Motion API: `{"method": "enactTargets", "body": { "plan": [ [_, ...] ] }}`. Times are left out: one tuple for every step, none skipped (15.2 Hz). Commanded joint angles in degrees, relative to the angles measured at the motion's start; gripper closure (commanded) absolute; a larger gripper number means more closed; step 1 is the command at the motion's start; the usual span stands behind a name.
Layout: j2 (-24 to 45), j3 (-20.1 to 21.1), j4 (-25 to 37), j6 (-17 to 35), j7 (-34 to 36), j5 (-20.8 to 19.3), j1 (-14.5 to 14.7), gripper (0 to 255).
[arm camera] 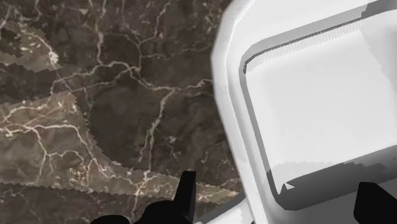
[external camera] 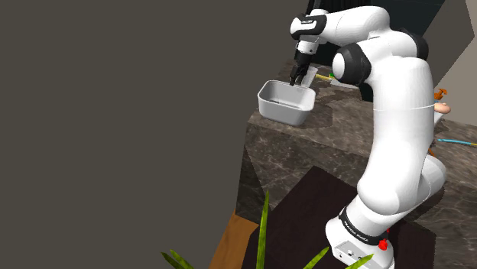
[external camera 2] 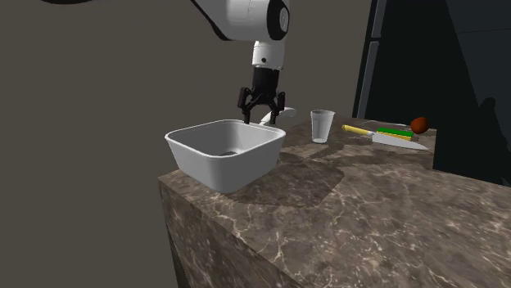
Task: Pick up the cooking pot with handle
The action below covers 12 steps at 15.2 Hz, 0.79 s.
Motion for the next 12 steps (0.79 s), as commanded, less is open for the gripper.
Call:
{"method": "enactTargets", "body": {
  "plan": [
    [1.3,0.2,0.6,0.6,-0.5,0.6,-0.6,0],
    [1.4,0.3,-0.1,1.3,-0.6,0.7,-0.5,0],
    [1.5,0.3,-0.8,2.0,-0.8,0.7,-0.5,0],
    [1.6,0.3,-1.4,2.7,-0.9,0.8,-0.4,0],
    [1.7,0.4,-2.0,3.4,-1.0,0.9,-0.3,0],
    [1.8,0.4,-2.6,4.0,-1.1,1.0,-0.3,0],
    [1.9,0.5,-2.9,4.4,-1.2,1.0,-0.2,0],
    [1.9,0.5,-2.9,4.4,-1.2,1.0,-0.2,0],
    [1.8,0.4,-3.0,4.5,-1.3,1.0,-0.2,255],
    [1.8,0.4,-3.0,4.5,-1.3,1.0,-0.2,255],
    [1.8,0.4,-3.0,4.5,-1.3,1.0,-0.2,255],
    [1.8,0.4,-3.0,4.5,-1.3,1.0,-0.2,255]
  ]
}}
